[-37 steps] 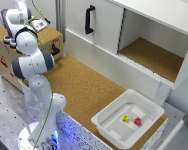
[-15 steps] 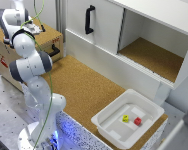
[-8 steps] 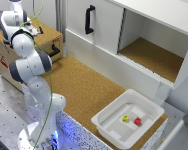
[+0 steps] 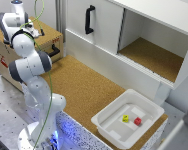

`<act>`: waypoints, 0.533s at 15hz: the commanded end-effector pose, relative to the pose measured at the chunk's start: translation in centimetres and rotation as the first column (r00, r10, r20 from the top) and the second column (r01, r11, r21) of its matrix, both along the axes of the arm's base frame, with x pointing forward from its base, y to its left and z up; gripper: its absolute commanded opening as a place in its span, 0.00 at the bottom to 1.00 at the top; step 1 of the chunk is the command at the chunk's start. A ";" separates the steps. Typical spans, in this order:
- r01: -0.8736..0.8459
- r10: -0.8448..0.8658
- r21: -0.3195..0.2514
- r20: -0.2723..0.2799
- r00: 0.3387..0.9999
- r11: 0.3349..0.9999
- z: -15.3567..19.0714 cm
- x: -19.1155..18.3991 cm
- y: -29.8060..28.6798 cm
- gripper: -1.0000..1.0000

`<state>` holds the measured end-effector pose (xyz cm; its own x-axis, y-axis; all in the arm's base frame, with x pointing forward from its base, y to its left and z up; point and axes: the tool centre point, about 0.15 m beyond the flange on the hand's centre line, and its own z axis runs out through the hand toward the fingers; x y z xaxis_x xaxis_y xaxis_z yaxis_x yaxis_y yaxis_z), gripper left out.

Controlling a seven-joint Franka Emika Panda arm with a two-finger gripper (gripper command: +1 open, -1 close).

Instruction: Push down the green button to turn on the green light

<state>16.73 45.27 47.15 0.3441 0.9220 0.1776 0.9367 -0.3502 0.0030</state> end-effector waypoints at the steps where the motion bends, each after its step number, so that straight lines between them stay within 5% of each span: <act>1: -0.055 0.056 -0.041 0.025 0.998 0.998 6.5 -1.7 1.1 0.00; 2: -0.058 0.059 -0.063 0.023 0.998 0.996 6.4 -1.6 1.0 1.00; 8: -0.038 0.040 -0.147 0.014 0.999 0.988 4.3 0.3 -0.3 1.00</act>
<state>15.06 44.33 51.50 0.3059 0.9336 0.1863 0.9470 -0.3186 0.0417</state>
